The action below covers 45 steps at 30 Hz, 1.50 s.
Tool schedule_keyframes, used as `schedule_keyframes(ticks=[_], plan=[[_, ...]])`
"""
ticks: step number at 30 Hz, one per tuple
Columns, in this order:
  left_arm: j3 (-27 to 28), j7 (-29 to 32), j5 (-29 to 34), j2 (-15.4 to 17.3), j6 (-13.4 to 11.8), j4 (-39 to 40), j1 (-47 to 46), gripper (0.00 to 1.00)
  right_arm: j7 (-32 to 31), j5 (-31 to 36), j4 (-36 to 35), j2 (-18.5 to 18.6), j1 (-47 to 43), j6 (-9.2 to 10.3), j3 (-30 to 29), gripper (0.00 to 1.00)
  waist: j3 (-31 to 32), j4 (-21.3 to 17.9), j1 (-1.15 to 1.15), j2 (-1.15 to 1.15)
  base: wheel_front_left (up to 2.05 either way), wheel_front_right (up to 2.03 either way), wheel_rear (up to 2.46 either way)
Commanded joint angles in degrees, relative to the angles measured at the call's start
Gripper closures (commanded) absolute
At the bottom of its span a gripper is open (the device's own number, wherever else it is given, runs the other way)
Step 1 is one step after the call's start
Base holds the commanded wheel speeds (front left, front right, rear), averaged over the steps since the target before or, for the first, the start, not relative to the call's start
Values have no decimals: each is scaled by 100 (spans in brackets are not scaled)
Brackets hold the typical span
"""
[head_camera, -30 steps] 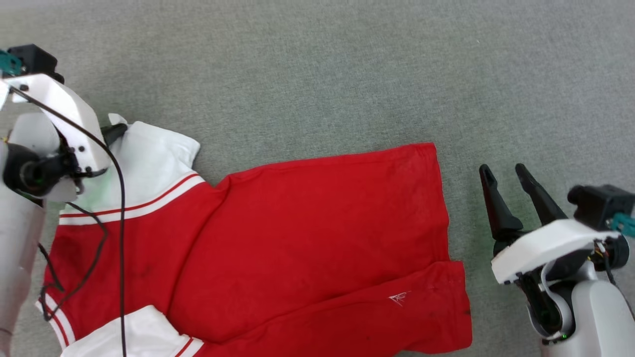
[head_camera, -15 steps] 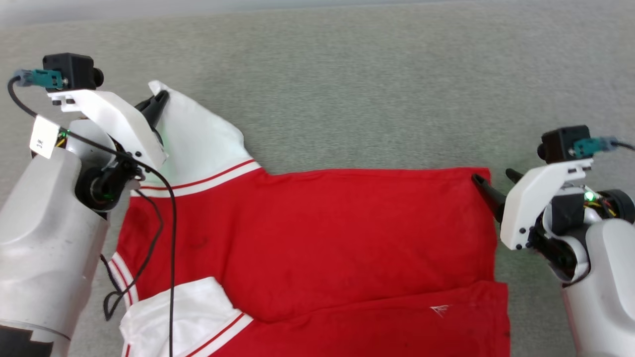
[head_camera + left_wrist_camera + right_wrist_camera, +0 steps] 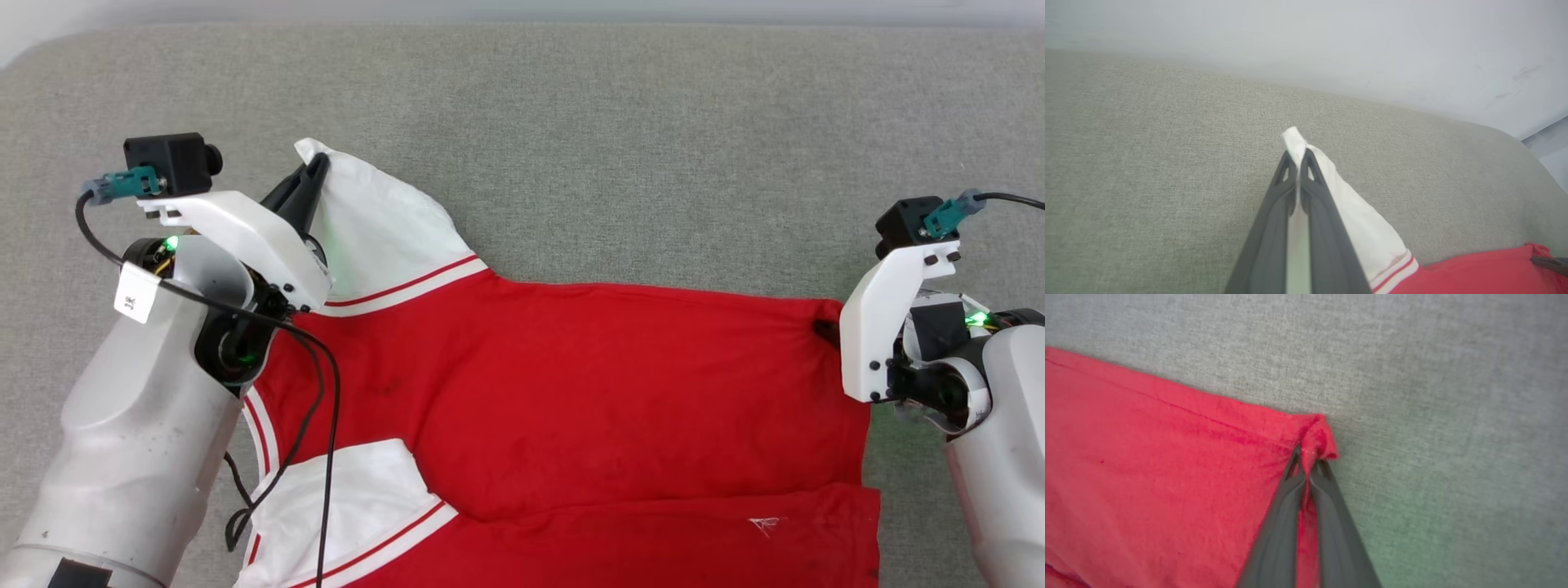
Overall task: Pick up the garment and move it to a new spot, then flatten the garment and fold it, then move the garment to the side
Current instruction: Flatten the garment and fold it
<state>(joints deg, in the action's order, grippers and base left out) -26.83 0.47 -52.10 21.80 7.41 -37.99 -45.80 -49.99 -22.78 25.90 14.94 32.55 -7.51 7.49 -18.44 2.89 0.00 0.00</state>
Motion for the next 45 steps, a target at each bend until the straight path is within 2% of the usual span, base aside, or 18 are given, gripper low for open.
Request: schedule_keyframes(ticks=[1, 6, 10, 14, 20, 29, 34, 37, 38, 39, 40, 41, 42, 43, 45], plan=[[-13, -137, 31, 47, 13, 37, 84, 100, 136, -35, 96, -35, -55, 5, -12, 100, 41, 15, 0, 0, 0, 0, 0], [-6, -467, 59, 145, 13, 63, 219, 100, 802, 57, -314, 10, 104, 6, -286, 100, 247, 6, 0, 0, 0, 0, 0], [66, -752, 54, 234, -50, 199, 512, 100, 1089, 4, -692, -64, -292, 6, -461, 100, 471, -21, 0, 0, 0, 0, 0], [115, -920, 19, 340, -213, 507, 1033, 100, 1341, 31, -1157, -155, -821, 5, -618, 100, 699, -40, 0, 0, 0, 0, 0], [152, -904, -142, 457, -608, 1170, 2157, 100, 1709, 68, -1623, -414, -1871, 5, -896, 100, 1061, -29, 0, 0, 0, 0, 0], [156, -650, -540, 587, -1142, 1992, 3787, 100, 2011, 15, -1747, -711, -3031, 5, -1093, 100, 1338, -59, 0, 0, 0, 0, 0], [191, -572, -718, 610, -1348, 2224, 4371, 100, 2188, 19, -1647, -773, -3437, 5, -1081, 100, 1407, -90, 0, 0, 0, 0, 0], [118, -484, -751, 607, -1390, 2274, 4523, 100, 2257, 44, -1579, -802, -3558, 5, -1052, 100, 1429, -96, 0, 0, 0, 0, 0], [58, -422, -776, 569, -1385, 2286, 4574, 100, 2322, 59, -1566, -821, -3596, 5, -1030, 65, 1442, -94, 0, 0, 0, 0, 0], [23, -392, -779, 536, -1367, 2298, 4600, 100, 2377, 72, -1545, -838, -3632, 5, -1003, 52, 1455, -93, 0, 0, 0, 0, 0], [-24, -350, -791, 509, -1361, 2291, 4629, 93, 2467, 62, -1530, -864, -3665, 5, -975, 0, 1483, -93, 0, 0, 0, 0, 0], [-60, -336, -785, 490, -1352, 2286, 4652, 60, 2578, 56, -1545, -883, -3685, 5, -956, 0, 1505, -92, 0, 0, 0, 0, 0], [-88, -365, -759, 475, -1326, 2284, 4644, 4, 2731, 72, -1570, -898, -3695, 5, -970, 0, 1528, -89, 0, 0, 0, 0, 0], [-101, -435, -710, 450, -1304, 2294, 4612, 0, 2852, 83, -1591, -922, -3714, 5, -981, 0, 1545, -83, 0, 0, 0, 0, 0], [-132, -605, -591, 402, -1252, 2341, 4530, 0, 3112, 143, -1673, -972, -3746, 5, -1010, 0, 1589, -71, 0, 0, 0, 0, 0]])
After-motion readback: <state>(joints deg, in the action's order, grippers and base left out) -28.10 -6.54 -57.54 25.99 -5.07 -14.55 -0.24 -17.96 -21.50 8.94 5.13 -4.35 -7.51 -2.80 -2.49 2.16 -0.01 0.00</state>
